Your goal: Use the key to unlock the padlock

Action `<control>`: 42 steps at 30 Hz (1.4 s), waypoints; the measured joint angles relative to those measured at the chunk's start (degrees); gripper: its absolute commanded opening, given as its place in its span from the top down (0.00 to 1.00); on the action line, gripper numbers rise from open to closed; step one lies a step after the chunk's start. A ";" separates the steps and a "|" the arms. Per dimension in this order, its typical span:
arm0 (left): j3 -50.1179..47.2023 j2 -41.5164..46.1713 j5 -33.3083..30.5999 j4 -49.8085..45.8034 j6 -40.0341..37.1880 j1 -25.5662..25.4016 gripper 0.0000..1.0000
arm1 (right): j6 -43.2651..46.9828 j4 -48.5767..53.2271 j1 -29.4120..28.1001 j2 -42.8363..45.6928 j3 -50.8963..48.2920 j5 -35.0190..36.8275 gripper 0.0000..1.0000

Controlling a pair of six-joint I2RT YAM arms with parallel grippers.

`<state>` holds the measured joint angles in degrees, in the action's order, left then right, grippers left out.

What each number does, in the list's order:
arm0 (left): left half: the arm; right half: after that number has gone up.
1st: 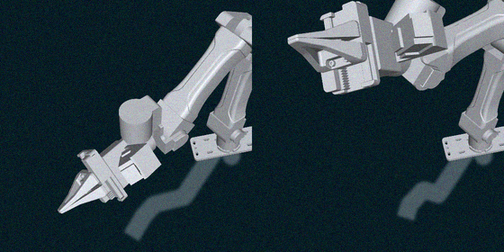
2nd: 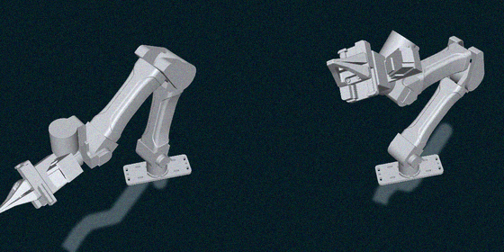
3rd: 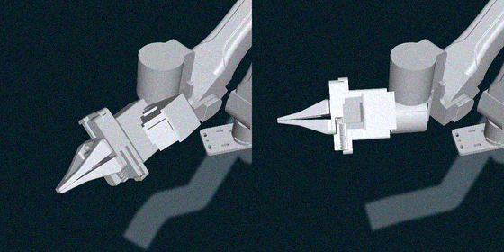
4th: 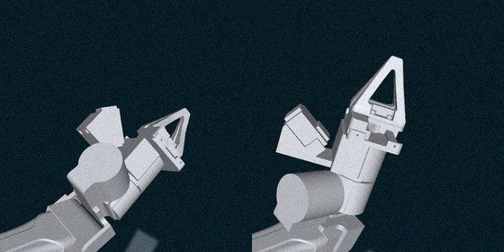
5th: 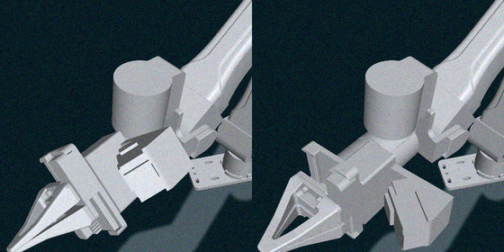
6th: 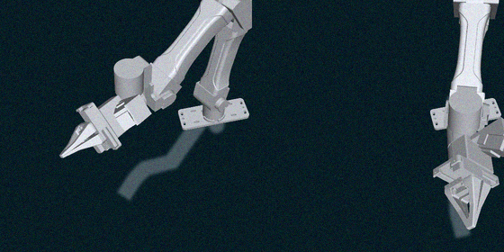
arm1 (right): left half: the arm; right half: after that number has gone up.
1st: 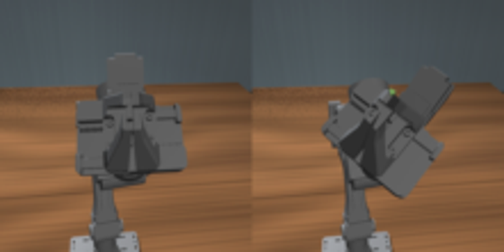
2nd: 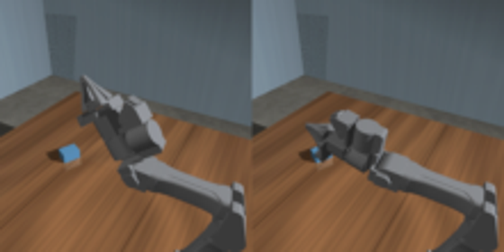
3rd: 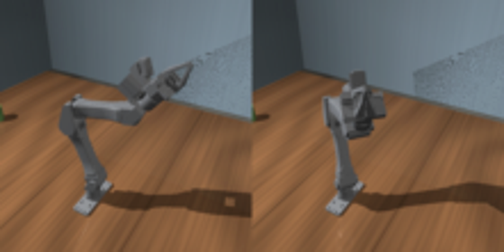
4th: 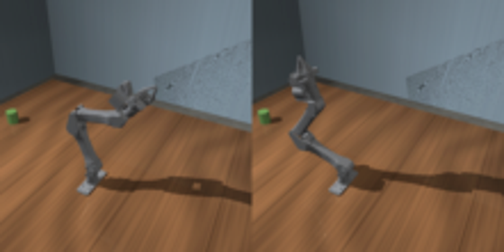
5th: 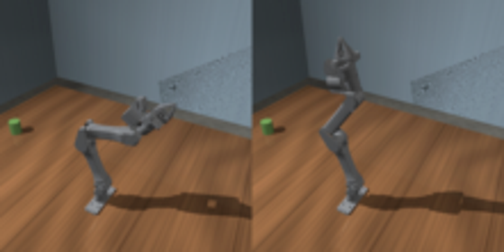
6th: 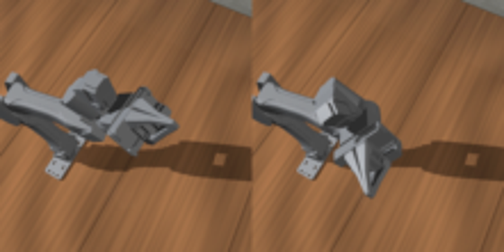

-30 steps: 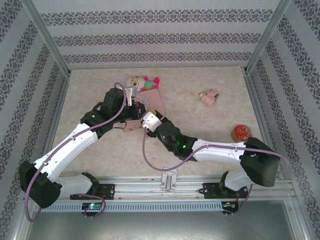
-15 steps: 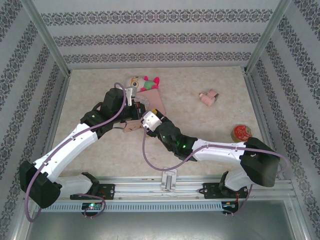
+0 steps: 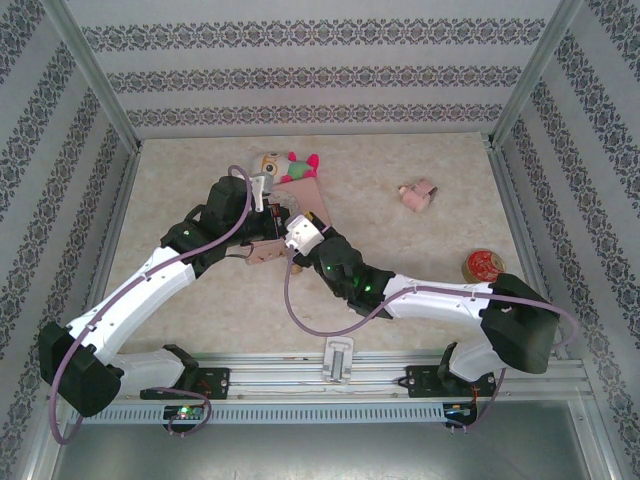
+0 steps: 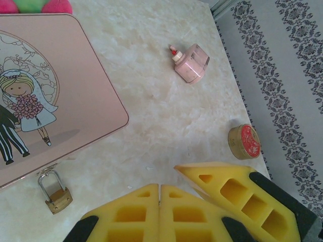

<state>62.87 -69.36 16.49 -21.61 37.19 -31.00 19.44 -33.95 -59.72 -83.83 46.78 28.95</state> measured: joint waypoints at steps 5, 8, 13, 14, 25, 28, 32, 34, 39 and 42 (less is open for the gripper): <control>-0.13 0.00 0.02 0.44 0.00 0.00 1.00 | -0.74 -0.15 0.28 -0.17 0.00 -0.57 0.73; -0.13 0.00 0.17 0.66 0.00 0.00 1.00 | -1.38 -0.17 0.37 -0.22 0.00 -1.16 0.79; -0.15 0.00 0.61 1.46 0.00 0.35 1.00 | -1.75 -0.09 0.37 -0.39 0.37 -1.51 0.96; -0.15 0.00 0.61 1.46 0.00 0.37 1.00 | -1.77 -0.04 0.37 -0.44 0.42 -1.62 0.99; -0.66 1.16 1.07 1.86 0.63 0.37 0.59 | -5.62 3.15 1.99 0.72 -0.11 -2.91 1.00; -1.55 3.28 1.27 3.54 0.94 0.83 0.56 | -7.76 5.75 3.21 2.89 -1.40 -3.45 1.00; -2.54 5.64 1.01 5.31 0.74 2.40 0.56 | -12.07 11.34 5.38 7.06 -1.97 -7.45 1.00; -3.15 6.60 0.74 5.99 0.42 3.37 0.54 | -14.64 13.99 6.88 9.42 -1.99 -10.69 1.00; -4.35 8.33 0.90 7.32 -2.29 5.01 0.36 | -23.02 19.54 14.21 15.15 -2.03 -25.81 1.00; -5.01 9.18 2.60 8.76 -4.92 5.40 0.14 | -27.85 21.00 19.08 16.52 -2.08 -35.82 1.00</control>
<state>57.87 -60.18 19.09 -12.84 32.27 -25.61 -8.40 -12.95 -40.64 -67.31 44.71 -6.87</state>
